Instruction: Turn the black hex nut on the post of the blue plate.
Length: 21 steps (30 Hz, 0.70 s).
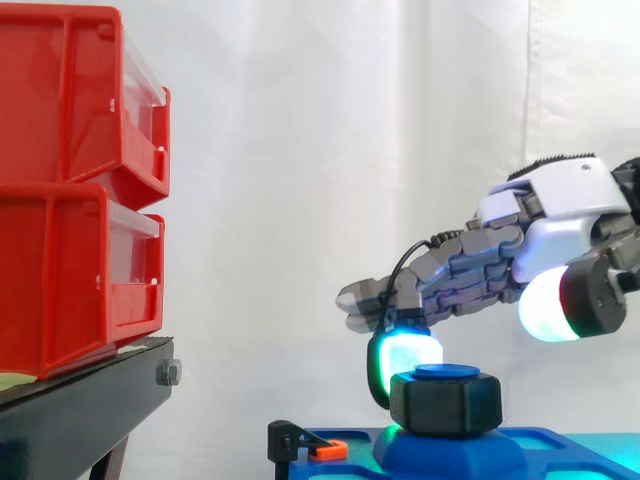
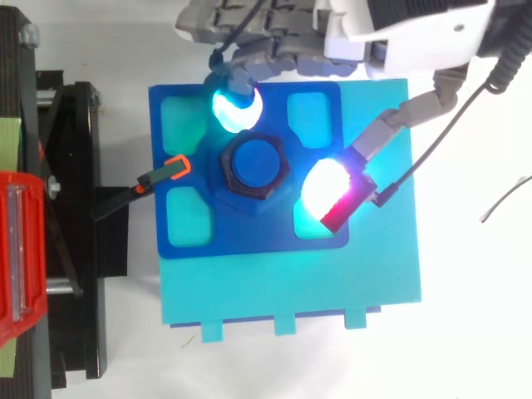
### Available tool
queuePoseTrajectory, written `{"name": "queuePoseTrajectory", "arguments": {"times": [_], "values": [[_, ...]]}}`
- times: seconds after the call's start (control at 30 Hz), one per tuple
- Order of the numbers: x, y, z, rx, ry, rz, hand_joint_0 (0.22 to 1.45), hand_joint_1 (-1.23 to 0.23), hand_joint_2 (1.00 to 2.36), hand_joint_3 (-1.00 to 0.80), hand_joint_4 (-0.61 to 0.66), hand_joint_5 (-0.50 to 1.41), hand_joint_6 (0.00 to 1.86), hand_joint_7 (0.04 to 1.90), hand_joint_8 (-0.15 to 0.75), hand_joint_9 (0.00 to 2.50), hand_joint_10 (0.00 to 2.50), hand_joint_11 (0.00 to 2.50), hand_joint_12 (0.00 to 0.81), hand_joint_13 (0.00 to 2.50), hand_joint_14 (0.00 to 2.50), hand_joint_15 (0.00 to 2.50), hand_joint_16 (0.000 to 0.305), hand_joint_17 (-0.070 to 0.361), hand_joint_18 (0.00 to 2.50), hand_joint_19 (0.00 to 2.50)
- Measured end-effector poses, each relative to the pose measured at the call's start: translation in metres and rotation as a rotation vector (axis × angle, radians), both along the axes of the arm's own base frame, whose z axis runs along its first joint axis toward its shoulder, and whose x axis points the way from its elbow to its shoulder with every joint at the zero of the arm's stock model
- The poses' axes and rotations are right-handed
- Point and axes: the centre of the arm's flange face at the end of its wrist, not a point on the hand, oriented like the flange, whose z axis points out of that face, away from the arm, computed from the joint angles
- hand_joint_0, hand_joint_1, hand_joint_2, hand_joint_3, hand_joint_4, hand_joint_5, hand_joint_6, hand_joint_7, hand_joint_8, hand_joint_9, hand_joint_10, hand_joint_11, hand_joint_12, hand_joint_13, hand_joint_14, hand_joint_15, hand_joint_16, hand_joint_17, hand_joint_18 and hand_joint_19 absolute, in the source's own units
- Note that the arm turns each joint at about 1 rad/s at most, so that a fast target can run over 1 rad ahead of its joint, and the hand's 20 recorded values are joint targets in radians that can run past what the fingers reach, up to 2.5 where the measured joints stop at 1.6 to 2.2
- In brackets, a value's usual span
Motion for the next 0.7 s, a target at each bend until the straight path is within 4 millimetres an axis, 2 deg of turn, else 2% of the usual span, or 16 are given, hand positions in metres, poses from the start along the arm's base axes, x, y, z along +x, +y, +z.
{"name": "queuePoseTrajectory", "arguments": {"times": [0.33, 0.7], "values": [[-0.014, 0.011, 0.027, -0.036, 0.038, -0.012, 0.38, -0.49, 1.0, -0.5, 0.35, -0.19, 0.5, 1.06, 0.203, 0.0, 0.0, 0.0, 0.334, 0.0, 0.0, 0.0, 0.05, 0.113, 0.0, 0.0], [-0.018, 0.012, 0.034, -0.039, 0.046, -0.014, 0.38, -0.49, 1.0, -0.5, 0.34, -0.19, 0.5, 1.06, 0.207, 0.0, 0.0, 0.0, 0.331, 0.0, 0.0, 0.0, 0.05, 0.113, 0.0, 0.0]]}}
